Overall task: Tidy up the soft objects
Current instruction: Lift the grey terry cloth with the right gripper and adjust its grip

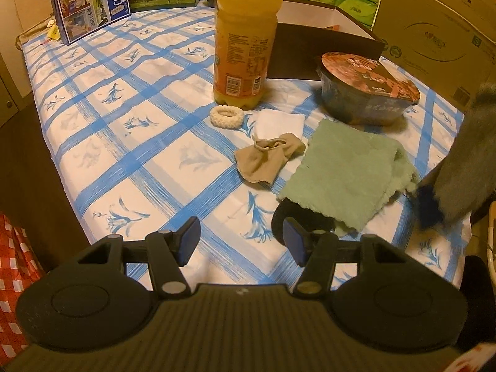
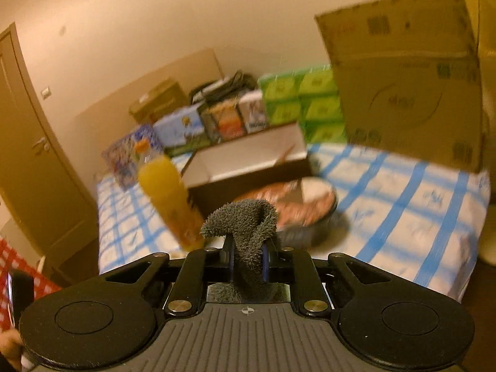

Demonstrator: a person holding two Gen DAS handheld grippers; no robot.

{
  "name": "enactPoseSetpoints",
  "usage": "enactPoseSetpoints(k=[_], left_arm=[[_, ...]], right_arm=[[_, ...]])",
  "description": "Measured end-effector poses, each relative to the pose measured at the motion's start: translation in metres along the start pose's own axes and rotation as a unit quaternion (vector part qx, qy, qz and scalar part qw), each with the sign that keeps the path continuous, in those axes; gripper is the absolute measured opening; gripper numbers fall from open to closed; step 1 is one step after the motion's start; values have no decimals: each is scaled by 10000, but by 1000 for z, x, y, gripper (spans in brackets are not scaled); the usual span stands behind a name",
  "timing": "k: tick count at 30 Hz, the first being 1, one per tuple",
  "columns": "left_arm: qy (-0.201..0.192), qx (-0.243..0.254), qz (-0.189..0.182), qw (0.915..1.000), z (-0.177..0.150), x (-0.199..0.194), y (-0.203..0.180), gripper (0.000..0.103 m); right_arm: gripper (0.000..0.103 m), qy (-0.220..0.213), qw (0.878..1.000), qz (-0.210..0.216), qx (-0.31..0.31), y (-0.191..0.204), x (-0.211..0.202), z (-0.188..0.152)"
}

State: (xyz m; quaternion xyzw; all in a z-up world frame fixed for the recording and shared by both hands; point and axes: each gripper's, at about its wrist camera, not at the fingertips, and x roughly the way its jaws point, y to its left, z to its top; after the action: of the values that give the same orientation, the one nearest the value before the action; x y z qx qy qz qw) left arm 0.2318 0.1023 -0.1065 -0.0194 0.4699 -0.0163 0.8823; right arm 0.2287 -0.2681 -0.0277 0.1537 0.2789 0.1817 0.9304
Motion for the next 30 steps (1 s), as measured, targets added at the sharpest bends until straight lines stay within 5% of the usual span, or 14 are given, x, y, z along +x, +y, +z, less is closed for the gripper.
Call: enactPoseSetpoints(k=[8,16,21,23,25,30], left_arm=[[28,11,29,10000,4,8,1,56],[108,-31,126,9999,10,20,5,56],[177,-13,140,9997,14,30,4,56],[199,-10,143,9997,15,33,3,56],[220,8,146,9997,16,36,3,56],[297,21,163,9994,19,45,3,56]], right_arm=[[16,-18,9964,-843,51,-39,22,9],[16,1133,9757,-1738,-712,-67,90,-54],[18,1558,9634,-1880,-1109,-76,114,-85],[38,1660,9642,-1760,-1087,-77,116,-87],[76,1752,9677,-1513,-1000,-79,116,-86],[85,1976,9635,-1253,-1303,-73,115,-92]])
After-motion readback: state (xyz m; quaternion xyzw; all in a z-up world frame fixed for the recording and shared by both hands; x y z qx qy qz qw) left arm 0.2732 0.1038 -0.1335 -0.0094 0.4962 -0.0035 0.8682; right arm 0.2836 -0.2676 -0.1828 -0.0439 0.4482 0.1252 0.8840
